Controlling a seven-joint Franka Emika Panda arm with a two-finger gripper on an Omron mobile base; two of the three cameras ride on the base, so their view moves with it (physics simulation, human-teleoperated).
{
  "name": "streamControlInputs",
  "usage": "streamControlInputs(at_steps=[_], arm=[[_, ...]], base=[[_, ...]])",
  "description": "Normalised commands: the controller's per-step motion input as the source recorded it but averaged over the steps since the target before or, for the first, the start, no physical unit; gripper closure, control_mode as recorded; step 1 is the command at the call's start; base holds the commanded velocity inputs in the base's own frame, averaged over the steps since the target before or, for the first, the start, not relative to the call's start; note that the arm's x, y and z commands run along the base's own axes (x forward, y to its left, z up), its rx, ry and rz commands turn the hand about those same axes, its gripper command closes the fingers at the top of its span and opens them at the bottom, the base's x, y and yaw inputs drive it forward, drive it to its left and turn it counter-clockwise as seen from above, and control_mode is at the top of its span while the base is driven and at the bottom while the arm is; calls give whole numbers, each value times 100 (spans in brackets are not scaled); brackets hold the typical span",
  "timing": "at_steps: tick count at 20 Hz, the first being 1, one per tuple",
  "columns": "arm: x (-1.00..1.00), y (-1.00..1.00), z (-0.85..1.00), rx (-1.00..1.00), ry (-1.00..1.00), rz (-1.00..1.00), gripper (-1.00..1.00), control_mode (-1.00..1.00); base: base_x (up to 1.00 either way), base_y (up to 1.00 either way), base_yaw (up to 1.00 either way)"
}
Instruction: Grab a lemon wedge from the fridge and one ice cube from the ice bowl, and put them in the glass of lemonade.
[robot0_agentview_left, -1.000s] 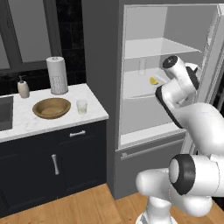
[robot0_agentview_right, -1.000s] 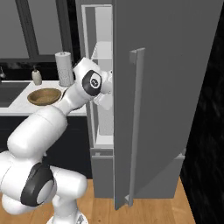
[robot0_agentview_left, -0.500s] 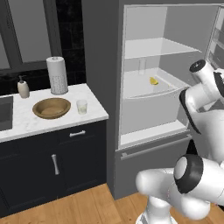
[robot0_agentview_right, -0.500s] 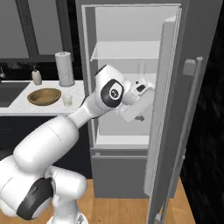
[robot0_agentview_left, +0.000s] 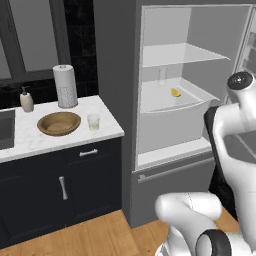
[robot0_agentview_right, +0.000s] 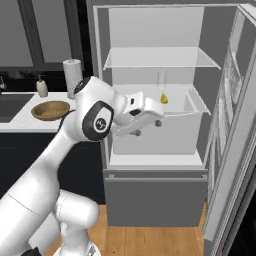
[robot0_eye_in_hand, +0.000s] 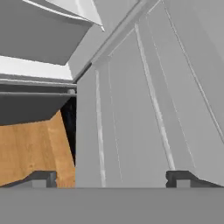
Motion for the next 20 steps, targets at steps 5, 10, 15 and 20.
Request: streamControlInputs(at_steps=[5, 10, 15, 20], arm=[[-92, 100, 15, 37, -63, -16, -100, -100], [-68, 100, 3, 46, -45, -14, -100, -100], [-25, 100, 0, 41, -11, 0, -100, -100], [-4, 85, -24, 34, 4, 29, -100, -100]], base=[[0, 0, 0], [0, 0, 0], [0, 0, 0], [0, 0, 0]])
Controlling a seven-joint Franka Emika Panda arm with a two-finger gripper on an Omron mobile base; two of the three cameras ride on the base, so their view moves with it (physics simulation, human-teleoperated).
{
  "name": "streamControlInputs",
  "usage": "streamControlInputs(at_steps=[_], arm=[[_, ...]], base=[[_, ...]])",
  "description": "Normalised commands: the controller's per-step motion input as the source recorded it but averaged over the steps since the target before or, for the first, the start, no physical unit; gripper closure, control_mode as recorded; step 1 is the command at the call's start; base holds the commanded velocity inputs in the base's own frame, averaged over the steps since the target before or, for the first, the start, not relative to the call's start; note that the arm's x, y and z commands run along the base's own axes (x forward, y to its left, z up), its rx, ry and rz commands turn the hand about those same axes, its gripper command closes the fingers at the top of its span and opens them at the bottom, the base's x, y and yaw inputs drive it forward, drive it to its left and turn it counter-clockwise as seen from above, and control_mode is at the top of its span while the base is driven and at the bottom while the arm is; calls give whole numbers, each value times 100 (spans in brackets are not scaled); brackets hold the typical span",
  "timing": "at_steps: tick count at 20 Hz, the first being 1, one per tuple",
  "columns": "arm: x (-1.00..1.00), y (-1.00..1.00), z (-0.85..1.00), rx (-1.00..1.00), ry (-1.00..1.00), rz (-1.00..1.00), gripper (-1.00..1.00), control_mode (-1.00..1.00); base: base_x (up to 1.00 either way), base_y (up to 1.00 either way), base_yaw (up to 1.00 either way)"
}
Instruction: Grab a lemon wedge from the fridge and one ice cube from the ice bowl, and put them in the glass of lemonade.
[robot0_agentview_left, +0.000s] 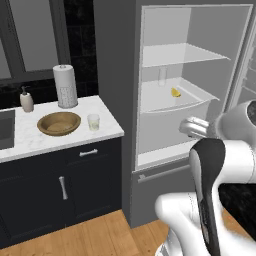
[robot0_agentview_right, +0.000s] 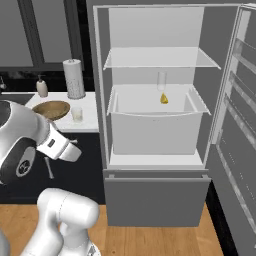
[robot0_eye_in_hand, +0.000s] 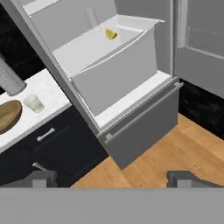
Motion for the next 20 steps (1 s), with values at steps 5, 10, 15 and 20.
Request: streamControlInputs(at_steps=[5, 10, 15, 20], arm=[[43, 9, -57, 24, 6, 55, -100, -100], [5, 7, -38, 2, 5, 24, -100, -100], [0, 27, -34, -7, 10, 2, -100, -100], [-5, 18, -35, -28, 2, -10, -100, -100]], base=[[0, 0, 0], [0, 0, 0], [0, 0, 0], [0, 0, 0]])
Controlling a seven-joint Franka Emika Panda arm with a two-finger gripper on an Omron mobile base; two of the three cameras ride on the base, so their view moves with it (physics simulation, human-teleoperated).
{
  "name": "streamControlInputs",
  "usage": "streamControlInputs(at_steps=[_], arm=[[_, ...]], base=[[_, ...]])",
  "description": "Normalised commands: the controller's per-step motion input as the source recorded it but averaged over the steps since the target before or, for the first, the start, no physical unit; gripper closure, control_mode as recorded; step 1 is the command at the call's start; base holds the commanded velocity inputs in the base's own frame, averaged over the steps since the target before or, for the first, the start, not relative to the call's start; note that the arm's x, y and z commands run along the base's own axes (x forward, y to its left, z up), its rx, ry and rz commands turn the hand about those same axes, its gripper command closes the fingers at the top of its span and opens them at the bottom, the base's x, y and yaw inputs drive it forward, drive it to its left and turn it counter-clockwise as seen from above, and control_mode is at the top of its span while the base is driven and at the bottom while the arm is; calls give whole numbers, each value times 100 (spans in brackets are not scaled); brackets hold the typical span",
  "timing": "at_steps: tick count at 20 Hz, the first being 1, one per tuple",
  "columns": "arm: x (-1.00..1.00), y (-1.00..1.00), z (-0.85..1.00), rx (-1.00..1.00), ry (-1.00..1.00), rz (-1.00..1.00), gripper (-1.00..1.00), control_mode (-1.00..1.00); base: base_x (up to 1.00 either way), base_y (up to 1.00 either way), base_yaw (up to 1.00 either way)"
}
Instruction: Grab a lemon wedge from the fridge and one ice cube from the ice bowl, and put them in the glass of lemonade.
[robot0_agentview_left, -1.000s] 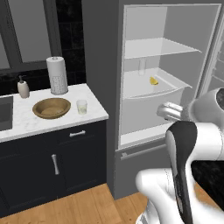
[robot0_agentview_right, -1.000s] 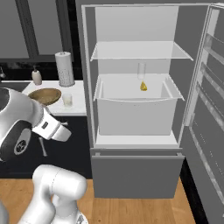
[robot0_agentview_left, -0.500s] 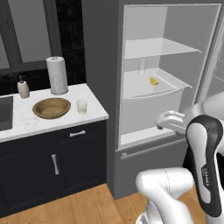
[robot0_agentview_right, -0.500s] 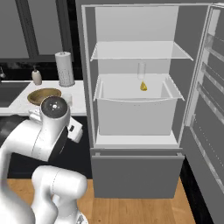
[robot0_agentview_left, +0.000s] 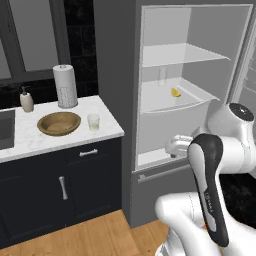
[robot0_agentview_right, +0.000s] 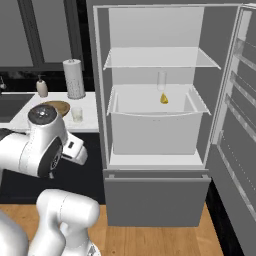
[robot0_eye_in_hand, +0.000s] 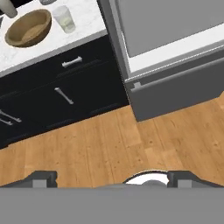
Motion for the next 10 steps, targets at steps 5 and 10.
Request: streamControlInputs(at_steps=[5, 10], arm=[[0, -8, -26, -19, 0, -13, -100, -100], [0, -29, -17, -7, 0, -11, -100, -100]], base=[[0, 0, 0], [0, 0, 0]])
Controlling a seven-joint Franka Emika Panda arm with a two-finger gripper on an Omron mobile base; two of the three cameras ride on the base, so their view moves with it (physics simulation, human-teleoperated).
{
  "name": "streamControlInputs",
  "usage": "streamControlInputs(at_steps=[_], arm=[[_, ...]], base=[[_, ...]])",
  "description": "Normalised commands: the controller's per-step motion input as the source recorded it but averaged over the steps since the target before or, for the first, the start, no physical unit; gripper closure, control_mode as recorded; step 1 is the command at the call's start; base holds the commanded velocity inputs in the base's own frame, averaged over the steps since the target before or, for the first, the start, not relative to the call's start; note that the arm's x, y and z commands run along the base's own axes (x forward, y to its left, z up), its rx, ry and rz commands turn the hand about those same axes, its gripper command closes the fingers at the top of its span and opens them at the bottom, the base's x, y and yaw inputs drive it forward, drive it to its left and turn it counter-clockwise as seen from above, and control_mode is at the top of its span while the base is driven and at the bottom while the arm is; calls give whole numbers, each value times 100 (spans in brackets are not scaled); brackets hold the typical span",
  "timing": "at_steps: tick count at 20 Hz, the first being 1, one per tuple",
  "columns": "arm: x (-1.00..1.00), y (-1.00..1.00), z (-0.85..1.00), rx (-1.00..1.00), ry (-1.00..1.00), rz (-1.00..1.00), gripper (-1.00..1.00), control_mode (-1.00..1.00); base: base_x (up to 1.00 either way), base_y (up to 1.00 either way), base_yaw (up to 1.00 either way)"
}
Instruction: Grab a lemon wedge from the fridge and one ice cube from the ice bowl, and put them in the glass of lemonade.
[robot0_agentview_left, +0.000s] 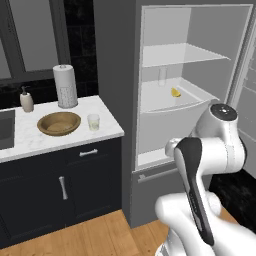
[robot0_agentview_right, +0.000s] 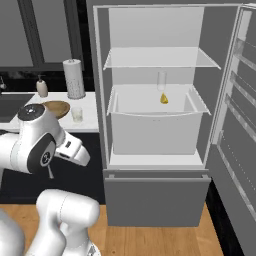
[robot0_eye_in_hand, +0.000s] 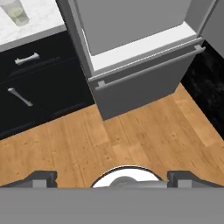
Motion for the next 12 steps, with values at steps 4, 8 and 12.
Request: streamControlInputs(at_steps=[4, 8, 12], arm=[[-2, -31, 0, 0, -1, -3, -100, -100], [-11, -1, -6, 0, -6, 10, -100, -100], [-11, 0, -7, 0, -9, 20, -100, -100]], base=[[0, 0, 0], [0, 0, 0], [0, 0, 0]])
